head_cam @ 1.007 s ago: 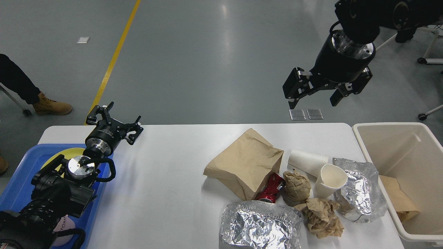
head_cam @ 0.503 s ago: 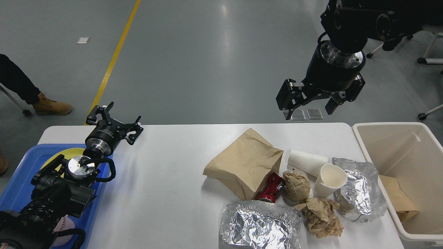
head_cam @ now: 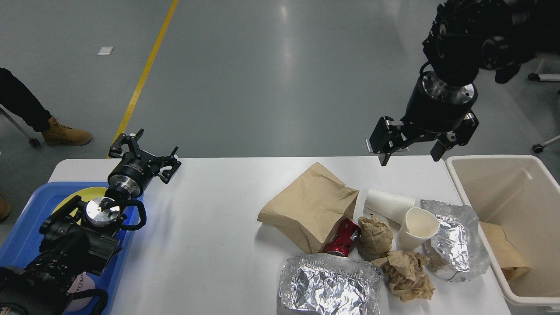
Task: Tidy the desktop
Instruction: 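Swing the right gripper back down toward the brown paper bag, then lower the right gripper onto the brown paper bag and grasp it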
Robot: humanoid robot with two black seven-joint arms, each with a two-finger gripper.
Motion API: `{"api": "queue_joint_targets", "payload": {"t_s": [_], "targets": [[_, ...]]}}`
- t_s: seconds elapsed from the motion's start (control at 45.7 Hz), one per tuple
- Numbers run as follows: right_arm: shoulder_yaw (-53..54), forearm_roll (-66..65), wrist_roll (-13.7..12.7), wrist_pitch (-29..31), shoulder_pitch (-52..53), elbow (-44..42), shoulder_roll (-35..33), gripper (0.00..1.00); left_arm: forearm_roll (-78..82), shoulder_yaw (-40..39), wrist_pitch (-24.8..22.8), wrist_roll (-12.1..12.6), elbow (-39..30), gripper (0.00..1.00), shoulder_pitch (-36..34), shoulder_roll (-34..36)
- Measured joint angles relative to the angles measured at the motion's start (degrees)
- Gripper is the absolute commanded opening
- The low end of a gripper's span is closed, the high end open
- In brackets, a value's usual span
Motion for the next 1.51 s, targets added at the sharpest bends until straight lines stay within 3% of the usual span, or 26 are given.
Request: {"api": "queue_joint_targets", "payload": {"t_s": [0.241,0.372,0.744,1.16,1.51], "targets": [[0.33,-0.05,-2.35,-23.64,-4.60,6.98,-7.91,0.97,0.00,0.00,0.00,0.00,0.00,0.96,0.00,0.00],[4.01,1.04,-3.78,-32.02,-7.10,8.97,-8.86,0.94,0.00,0.00,0.00,0.00,0.00,0.96,0.00,0.00],[15.09,16.01,-6.15,-25.91,-11.91,8.82,-10.01,0.95,0.00,0.00,0.00,0.00,0.00,0.96,0.00,0.00],[23.42,20.05,-7.25,-31.46,-31.79,-0.92,-3.47,1.00,0.00,0.00,0.00,0.00,0.00,0.96,0.00,0.00],[24.97,18.40,-8.02,-32.94,-40.63,-11.50,-1.56,1.00,0.00,0.00,0.00,0.00,0.00,0.96,0.00,0.00]]}}
